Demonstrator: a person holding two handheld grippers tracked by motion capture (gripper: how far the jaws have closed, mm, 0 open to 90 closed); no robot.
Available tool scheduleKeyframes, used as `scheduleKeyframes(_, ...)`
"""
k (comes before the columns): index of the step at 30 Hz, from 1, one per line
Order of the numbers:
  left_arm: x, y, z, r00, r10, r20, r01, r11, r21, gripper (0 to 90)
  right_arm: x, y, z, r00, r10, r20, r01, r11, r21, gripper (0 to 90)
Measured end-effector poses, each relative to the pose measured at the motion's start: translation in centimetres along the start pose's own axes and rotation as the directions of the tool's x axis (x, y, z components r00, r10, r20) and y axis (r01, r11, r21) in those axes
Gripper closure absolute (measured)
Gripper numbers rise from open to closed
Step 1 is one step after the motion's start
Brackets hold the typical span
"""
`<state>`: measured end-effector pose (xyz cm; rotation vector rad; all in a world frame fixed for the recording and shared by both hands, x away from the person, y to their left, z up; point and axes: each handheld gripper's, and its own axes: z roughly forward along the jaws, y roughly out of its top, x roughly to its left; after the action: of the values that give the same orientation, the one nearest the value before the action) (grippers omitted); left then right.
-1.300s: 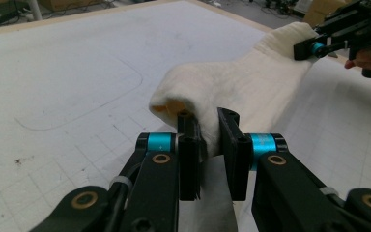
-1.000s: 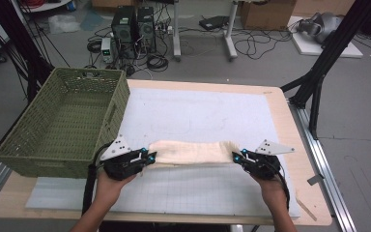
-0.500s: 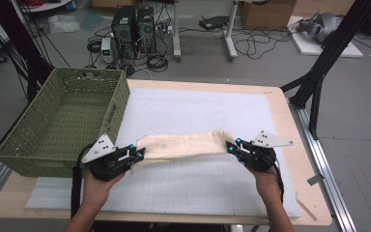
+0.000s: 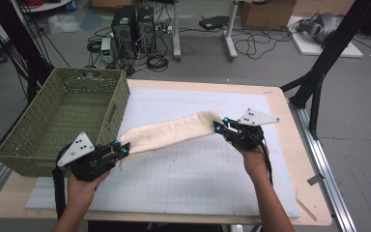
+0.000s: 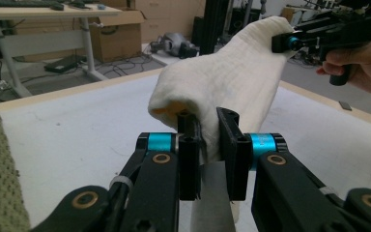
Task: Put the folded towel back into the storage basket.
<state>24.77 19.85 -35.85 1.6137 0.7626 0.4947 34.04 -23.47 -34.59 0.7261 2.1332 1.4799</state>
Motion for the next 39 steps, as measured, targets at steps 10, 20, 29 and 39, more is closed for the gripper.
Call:
scheduleKeyframes(10,0.7,1.1,-2.5,0.9985,0.002,-0.055,-0.005,0.9986,-0.053,80.1,0.0,3.8,3.7,0.9992,-0.028,-0.029,0.028,1.0,0.003,80.1)
scheduleKeyframes(20,2.1,1.8,-5.1,0.9922,-0.031,-0.121,0.019,0.9943,-0.105,80.3,0.6,8.1,8.4,0.9948,-0.087,-0.053,0.089,0.996,0.018,80.1)
scheduleKeyframes(29,2.9,2.1,-6.7,0.9869,-0.036,-0.157,0.017,0.9922,-0.124,80.3,1.4,10.8,12.0,0.9916,-0.108,-0.07,0.11,0.994,0.028,80.1)
scheduleKeyframes(39,4.3,1.6,-8.4,0.9819,-0.063,-0.178,0.039,0.9898,-0.137,80.4,2.4,13.2,16.5,0.9893,-0.123,-0.08,0.126,0.991,0.037,80.1)
